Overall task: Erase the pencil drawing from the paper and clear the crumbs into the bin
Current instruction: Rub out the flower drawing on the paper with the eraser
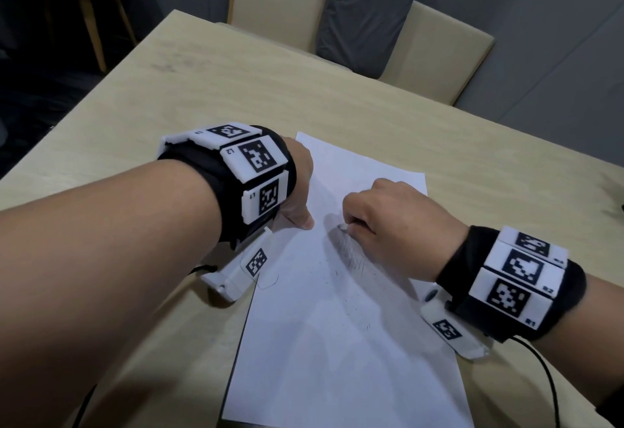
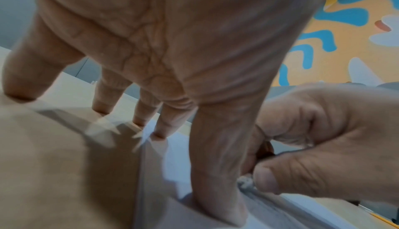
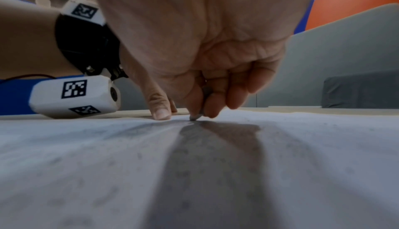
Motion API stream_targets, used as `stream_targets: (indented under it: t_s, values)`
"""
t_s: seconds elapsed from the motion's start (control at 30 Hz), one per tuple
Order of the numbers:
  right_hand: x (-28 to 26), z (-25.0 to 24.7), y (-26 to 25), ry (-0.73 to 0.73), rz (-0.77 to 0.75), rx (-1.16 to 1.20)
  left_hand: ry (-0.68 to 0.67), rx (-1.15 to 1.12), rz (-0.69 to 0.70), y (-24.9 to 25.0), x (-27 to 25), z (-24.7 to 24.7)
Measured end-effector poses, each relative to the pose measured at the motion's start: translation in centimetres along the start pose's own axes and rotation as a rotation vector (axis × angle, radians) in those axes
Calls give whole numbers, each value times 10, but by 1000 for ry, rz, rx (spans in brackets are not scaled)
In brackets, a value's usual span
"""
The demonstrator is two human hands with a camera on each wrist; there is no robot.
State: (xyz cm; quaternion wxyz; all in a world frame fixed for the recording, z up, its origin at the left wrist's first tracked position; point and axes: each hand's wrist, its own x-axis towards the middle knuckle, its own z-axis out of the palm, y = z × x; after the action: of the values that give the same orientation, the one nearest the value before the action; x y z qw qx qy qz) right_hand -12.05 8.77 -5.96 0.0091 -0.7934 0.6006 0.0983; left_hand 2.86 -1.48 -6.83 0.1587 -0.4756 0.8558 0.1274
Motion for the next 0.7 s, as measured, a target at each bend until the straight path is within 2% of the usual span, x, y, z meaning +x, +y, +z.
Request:
stream_targets:
  t_s: [0.13,0.37,0.5,0.7]
  values:
    - [14,1,-4,53,1,3,0,6,-10,2,-2,0]
    - [9,1,-1,52,-47,-56,-16,-7,-7,0,0,1]
    - [19,2,1,80,-19,-108,10,5,-9,1,-1,2]
    - [9,0,8,36,35,-111,11,-13,12,-1,1,1]
